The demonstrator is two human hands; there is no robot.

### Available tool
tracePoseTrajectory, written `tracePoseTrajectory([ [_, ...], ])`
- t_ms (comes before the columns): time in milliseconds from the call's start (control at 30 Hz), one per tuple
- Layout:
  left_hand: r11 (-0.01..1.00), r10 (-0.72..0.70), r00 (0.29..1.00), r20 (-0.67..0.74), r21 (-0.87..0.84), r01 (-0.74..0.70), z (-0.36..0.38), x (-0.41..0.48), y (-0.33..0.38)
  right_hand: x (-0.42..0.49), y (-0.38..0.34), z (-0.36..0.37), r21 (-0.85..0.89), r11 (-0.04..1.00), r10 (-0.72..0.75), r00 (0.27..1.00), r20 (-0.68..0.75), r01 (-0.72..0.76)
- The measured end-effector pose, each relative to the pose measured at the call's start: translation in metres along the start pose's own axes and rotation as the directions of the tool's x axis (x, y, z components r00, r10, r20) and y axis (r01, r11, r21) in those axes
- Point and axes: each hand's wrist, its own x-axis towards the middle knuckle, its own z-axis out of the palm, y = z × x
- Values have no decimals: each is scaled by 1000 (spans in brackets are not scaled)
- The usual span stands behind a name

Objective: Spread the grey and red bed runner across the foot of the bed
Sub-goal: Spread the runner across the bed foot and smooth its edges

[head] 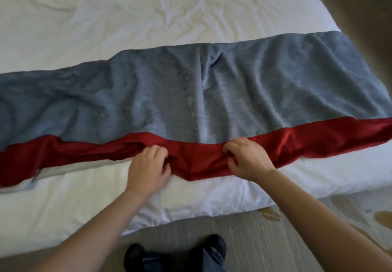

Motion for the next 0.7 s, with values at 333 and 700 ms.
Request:
tracePoseTrajectory([
  [333,952,-161,982,100,278,128,2,-11,-117,78,-147,67,-70,992,-100,990,96,107],
  [700,875,334,943,8,368,-314,3,-76,-133,62,-183,82,-282,945,-62,936,347,167],
])
